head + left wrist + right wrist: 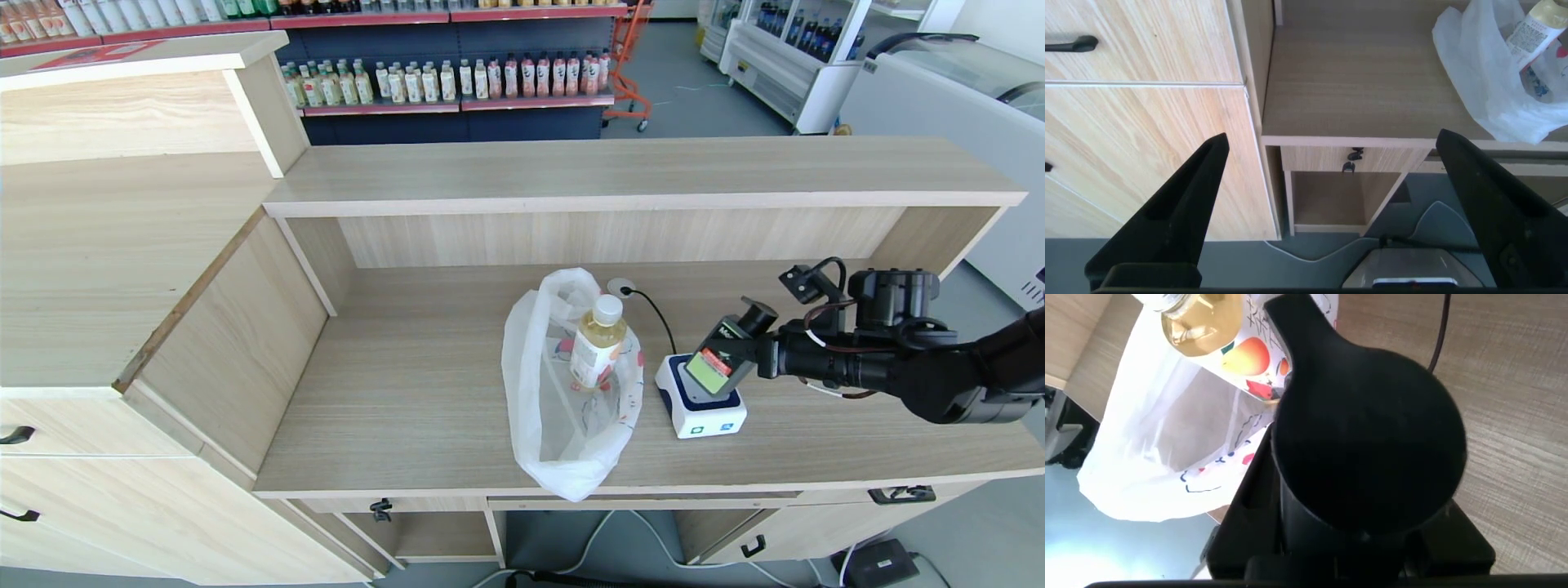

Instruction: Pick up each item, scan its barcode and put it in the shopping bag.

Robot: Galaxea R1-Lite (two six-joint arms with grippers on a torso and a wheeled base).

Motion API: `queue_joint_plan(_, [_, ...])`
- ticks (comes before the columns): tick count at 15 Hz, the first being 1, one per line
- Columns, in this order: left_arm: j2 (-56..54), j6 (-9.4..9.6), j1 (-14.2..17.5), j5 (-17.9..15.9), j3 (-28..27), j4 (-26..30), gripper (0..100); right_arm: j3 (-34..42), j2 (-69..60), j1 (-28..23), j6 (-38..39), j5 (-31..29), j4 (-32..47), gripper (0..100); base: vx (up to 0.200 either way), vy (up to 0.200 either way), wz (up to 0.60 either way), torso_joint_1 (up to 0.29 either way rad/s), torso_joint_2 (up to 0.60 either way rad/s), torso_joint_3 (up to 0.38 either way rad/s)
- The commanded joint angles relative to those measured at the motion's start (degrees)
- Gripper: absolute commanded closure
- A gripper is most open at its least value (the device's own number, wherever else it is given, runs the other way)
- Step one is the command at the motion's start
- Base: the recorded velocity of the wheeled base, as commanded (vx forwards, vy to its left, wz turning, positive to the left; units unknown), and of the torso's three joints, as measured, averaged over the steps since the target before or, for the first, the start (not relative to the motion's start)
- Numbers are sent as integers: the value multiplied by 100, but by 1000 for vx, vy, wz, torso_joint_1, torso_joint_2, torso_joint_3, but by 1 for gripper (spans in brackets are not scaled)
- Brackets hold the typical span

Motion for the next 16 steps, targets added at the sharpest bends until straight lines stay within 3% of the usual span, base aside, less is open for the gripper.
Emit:
queue_joint_plan(1, [-2,-1,0,0,0,6,0,159,-679,-70,5,-290,201,100,0,0,0,0,0,0])
queue_joint_plan(3, [-2,-1,0,0,0,-3,0,932,-1698,-360,-707,-1107,307,100,0,0,0,0,0,0])
queue_joint_plan(4, [-2,-1,0,0,0,-3,0,1301,-2085,-685,-1322,-1213,307,100,0,0,0,0,0,0])
queue_joint_plan(6, [-2,-1,0,0,0,6,0,2347,-3043,-1801,-2930,-1222,263,100,0,0,0,0,0,0])
queue_joint_plan(8, [-2,-1,0,0,0,6,0,2971,-3412,-2487,-3651,-1213,-142,100,0,0,0,0,0,0])
queue_joint_plan(12, [-2,-1,0,0,0,-3,0,2989,-3641,-2434,-3862,-1178,-950,100,0,0,0,0,0,0])
queue_joint_plan(14, [-2,-1,0,0,0,6,0,2989,-3685,-2408,-4134,-1107,-1003,100,0,0,0,0,0,0])
queue_joint_plan(16, [-2,-1,0,0,0,6,0,2918,-3720,-2214,-3888,-976,-897,100,0,0,0,0,0,0])
